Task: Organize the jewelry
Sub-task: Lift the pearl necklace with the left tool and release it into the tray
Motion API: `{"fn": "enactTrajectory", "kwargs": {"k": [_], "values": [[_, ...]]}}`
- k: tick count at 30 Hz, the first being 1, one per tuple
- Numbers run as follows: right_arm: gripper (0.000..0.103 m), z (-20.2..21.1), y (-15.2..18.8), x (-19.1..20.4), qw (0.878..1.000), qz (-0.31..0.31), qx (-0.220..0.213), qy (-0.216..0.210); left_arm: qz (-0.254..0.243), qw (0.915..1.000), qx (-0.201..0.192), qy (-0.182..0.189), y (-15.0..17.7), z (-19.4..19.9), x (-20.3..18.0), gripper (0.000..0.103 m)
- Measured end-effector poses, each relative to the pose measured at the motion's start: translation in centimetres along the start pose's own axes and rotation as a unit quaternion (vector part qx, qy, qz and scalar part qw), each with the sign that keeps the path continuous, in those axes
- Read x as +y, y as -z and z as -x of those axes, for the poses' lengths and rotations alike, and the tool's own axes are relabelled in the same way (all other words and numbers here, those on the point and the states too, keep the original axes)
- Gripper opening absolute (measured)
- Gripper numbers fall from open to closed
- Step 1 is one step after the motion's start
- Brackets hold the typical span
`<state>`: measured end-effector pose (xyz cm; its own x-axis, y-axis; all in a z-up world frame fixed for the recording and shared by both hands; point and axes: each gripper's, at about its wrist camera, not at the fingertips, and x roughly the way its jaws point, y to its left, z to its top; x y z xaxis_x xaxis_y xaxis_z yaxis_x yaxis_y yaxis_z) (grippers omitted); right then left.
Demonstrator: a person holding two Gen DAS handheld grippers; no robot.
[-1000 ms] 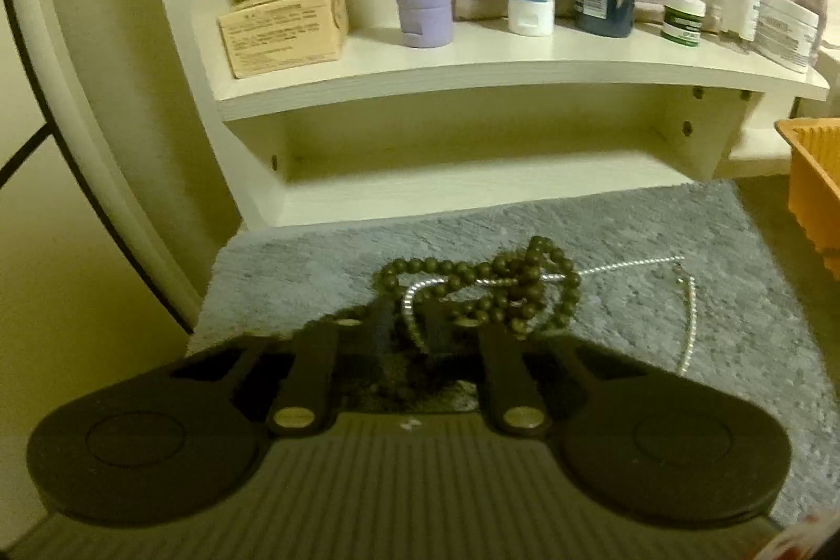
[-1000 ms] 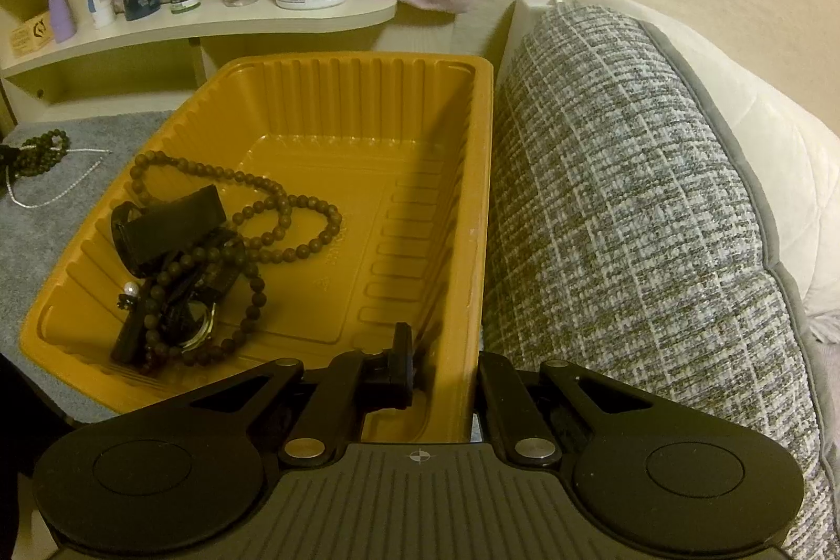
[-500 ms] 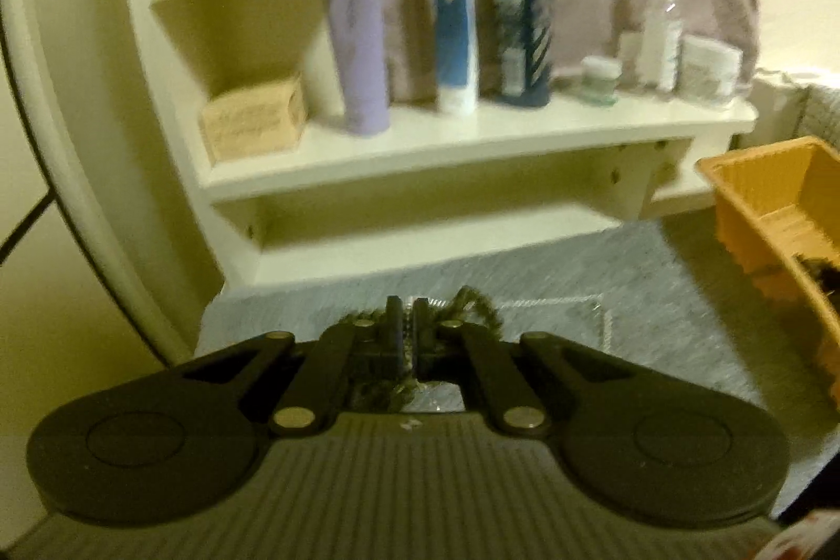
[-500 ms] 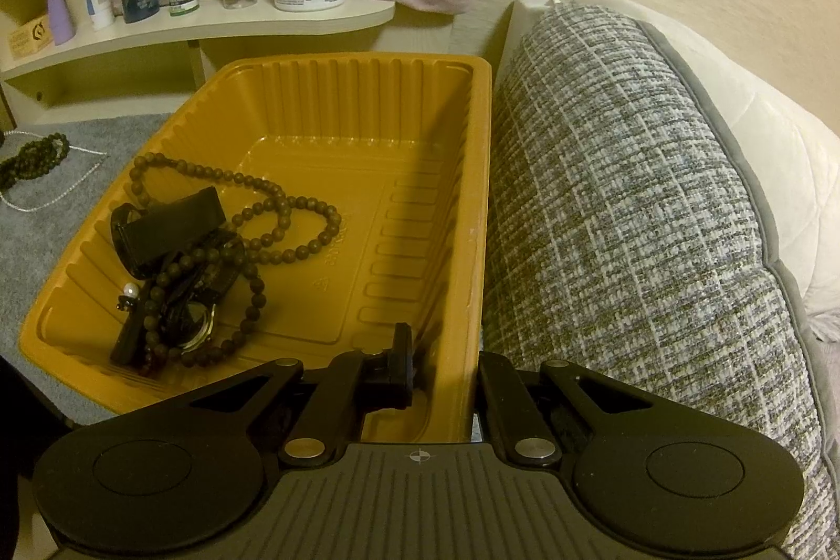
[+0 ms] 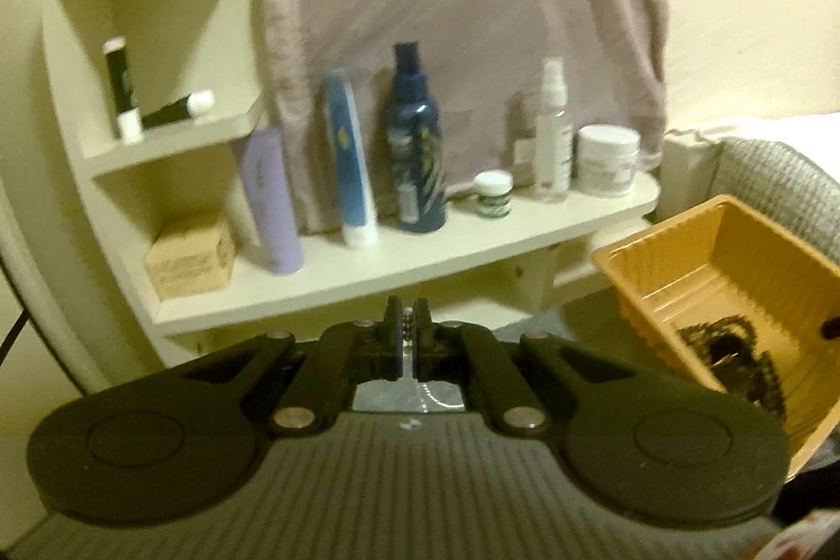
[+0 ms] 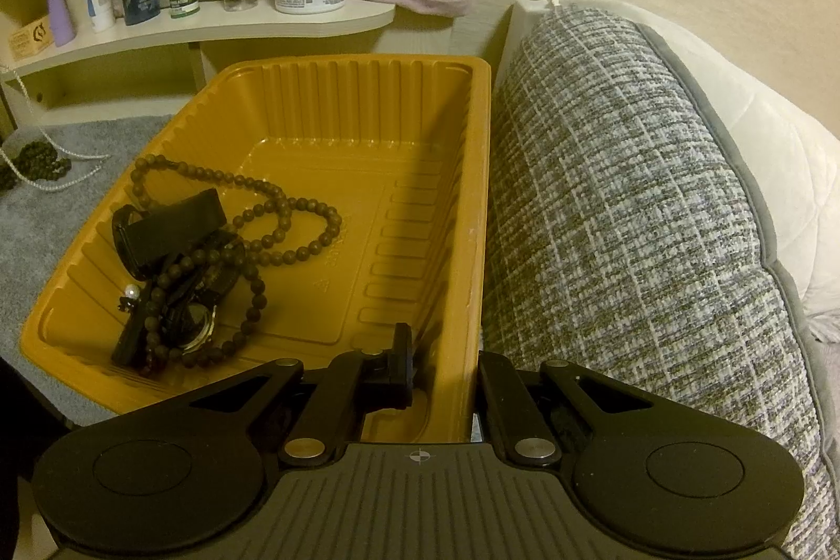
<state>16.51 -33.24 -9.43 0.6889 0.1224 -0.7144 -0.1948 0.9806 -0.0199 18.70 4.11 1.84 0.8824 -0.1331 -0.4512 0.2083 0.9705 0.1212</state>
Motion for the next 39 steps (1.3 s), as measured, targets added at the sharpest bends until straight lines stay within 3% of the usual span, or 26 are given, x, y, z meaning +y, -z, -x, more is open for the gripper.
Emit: {"fn": "enactTrajectory", "kwargs": {"k": [18,31,39], "values": [[0.006,0.2,0.0,0.0,1.0,-0.002,-0.001,0.0,-0.028,0.9942,-0.064,0.082,-6.2,2.6,-3.9,0.002],[0.006,0.2,0.0,0.0,1.0,-0.003,-0.003,0.0,-0.018,0.9764,-0.113,0.184,-10.7,4.4,-9.7,0.002],[0.006,0.2,0.0,0.1,1.0,-0.008,-0.005,-0.001,-0.043,0.9665,-0.091,0.236,-10.3,3.3,-14.5,0.002]]}}
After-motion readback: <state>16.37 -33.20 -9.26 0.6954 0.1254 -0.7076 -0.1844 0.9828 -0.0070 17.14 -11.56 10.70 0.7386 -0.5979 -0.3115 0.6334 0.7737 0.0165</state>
